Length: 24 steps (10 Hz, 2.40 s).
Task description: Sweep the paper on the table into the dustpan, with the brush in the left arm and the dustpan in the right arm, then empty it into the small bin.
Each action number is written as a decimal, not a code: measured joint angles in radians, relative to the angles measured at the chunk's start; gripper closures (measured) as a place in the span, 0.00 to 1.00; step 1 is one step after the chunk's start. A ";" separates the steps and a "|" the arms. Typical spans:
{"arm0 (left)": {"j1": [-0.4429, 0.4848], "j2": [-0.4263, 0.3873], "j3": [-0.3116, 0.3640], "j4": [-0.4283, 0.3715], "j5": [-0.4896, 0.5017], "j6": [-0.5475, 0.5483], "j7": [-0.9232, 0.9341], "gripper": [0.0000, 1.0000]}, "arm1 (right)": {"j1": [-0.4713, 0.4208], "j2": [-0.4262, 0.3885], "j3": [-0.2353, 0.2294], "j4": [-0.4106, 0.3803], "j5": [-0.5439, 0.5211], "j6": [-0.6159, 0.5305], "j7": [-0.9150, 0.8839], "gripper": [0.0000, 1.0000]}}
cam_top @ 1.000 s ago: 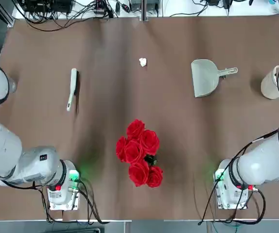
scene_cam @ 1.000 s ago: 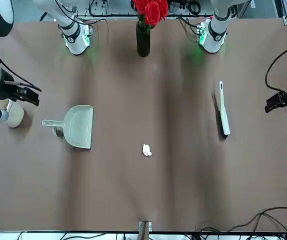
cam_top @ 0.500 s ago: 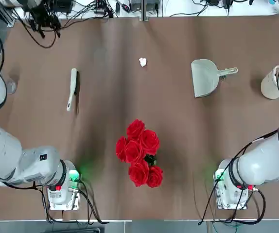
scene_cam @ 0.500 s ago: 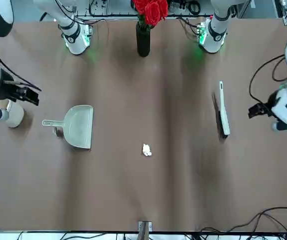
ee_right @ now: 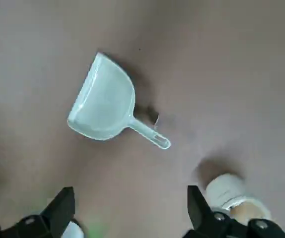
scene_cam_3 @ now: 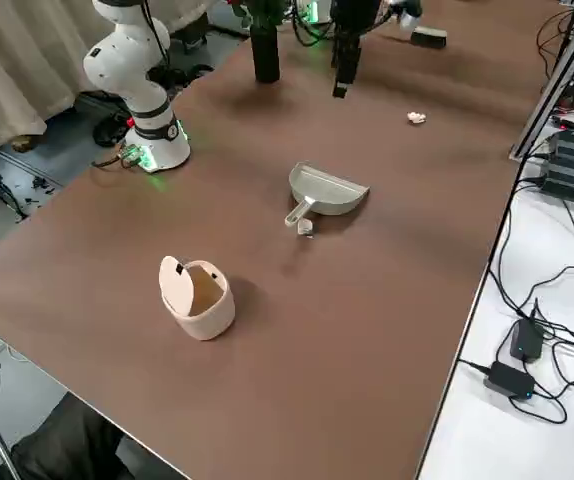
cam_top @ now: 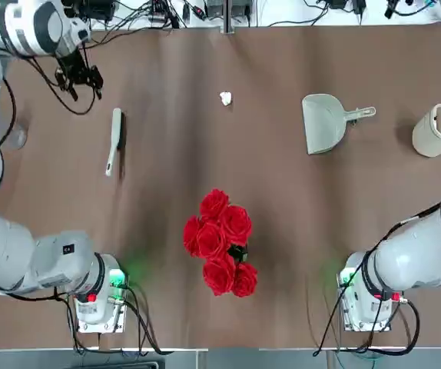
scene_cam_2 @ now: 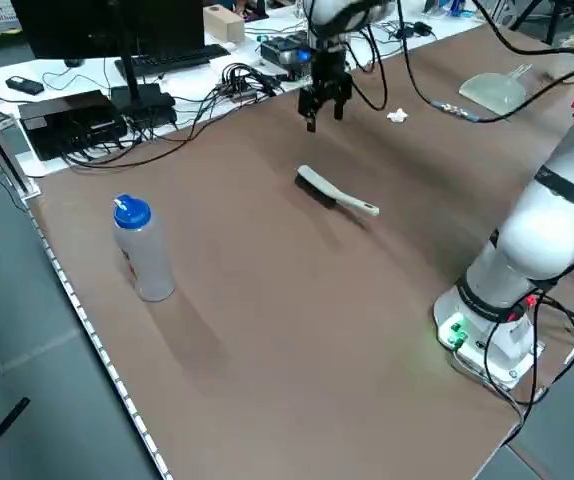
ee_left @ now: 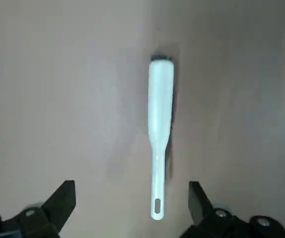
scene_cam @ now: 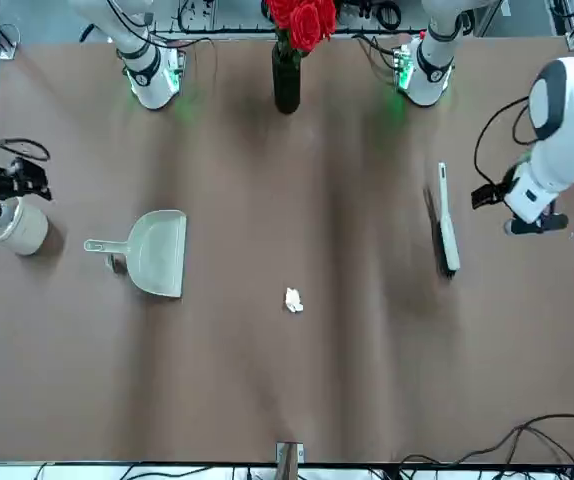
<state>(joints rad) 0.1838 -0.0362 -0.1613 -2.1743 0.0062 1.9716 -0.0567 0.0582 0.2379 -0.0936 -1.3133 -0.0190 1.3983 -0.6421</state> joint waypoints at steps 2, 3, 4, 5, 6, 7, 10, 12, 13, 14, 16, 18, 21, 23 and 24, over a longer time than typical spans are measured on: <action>-0.002 -0.005 -0.005 -0.081 -0.028 0.083 -0.023 0.00 | -0.010 0.035 0.001 -0.020 0.001 0.000 -0.312 0.00; -0.002 -0.004 -0.011 -0.148 -0.030 0.147 -0.038 0.00 | -0.017 0.048 0.000 -0.041 0.001 0.004 -0.505 0.00; -0.002 -0.003 -0.014 -0.208 -0.030 0.178 -0.048 0.00 | -0.029 0.056 0.000 -0.068 0.001 0.024 -0.614 0.00; -0.002 -0.002 -0.015 -0.254 -0.030 0.193 -0.049 0.00 | -0.038 0.061 0.000 -0.099 0.002 0.052 -0.669 0.00; -0.002 -0.002 -0.016 -0.289 -0.030 0.208 -0.050 0.03 | -0.040 0.063 0.000 -0.129 0.003 0.084 -0.724 0.00; -0.002 0.000 -0.016 -0.316 -0.030 0.234 -0.050 0.04 | -0.041 0.063 0.000 -0.164 0.003 0.122 -0.773 0.00; -0.002 0.055 -0.045 -0.357 -0.030 0.334 -0.079 0.07 | -0.054 0.065 -0.001 -0.316 0.003 0.257 -0.916 0.00; -0.004 0.099 -0.085 -0.369 -0.030 0.360 -0.122 0.11 | -0.070 0.064 -0.001 -0.414 0.003 0.347 -0.969 0.00; -0.004 0.109 -0.094 -0.369 -0.030 0.362 -0.126 0.11 | -0.077 0.062 -0.001 -0.478 0.003 0.410 -0.985 0.00; -0.003 0.111 -0.095 -0.369 -0.030 0.362 -0.126 0.14 | -0.081 0.058 -0.001 -0.535 0.003 0.464 -0.995 0.00; 0.001 0.111 -0.094 -0.369 -0.027 0.362 -0.126 0.15 | -0.083 0.048 -0.001 -0.617 0.003 0.556 -1.002 0.00; 0.001 0.111 -0.093 -0.371 -0.025 0.362 -0.126 0.22 | -0.083 0.041 -0.001 -0.686 0.003 0.633 -1.006 0.00; 0.002 0.113 -0.091 -0.374 -0.015 0.361 -0.126 0.34 | -0.084 0.038 -0.001 -0.740 0.003 0.721 -1.013 0.01; 0.002 0.115 -0.090 -0.375 0.001 0.361 -0.126 0.34 | -0.091 0.038 -0.001 -0.752 0.003 0.763 -1.013 0.02; 0.002 0.117 -0.089 -0.376 0.002 0.361 -0.127 0.36 | -0.092 0.038 -0.001 -0.756 0.003 0.781 -1.014 0.02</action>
<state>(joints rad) 0.1862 0.0813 -0.2506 -2.5499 0.0087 2.3330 -0.1834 -0.0339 0.2763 -0.0943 -2.0698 -0.0156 2.1791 -1.6557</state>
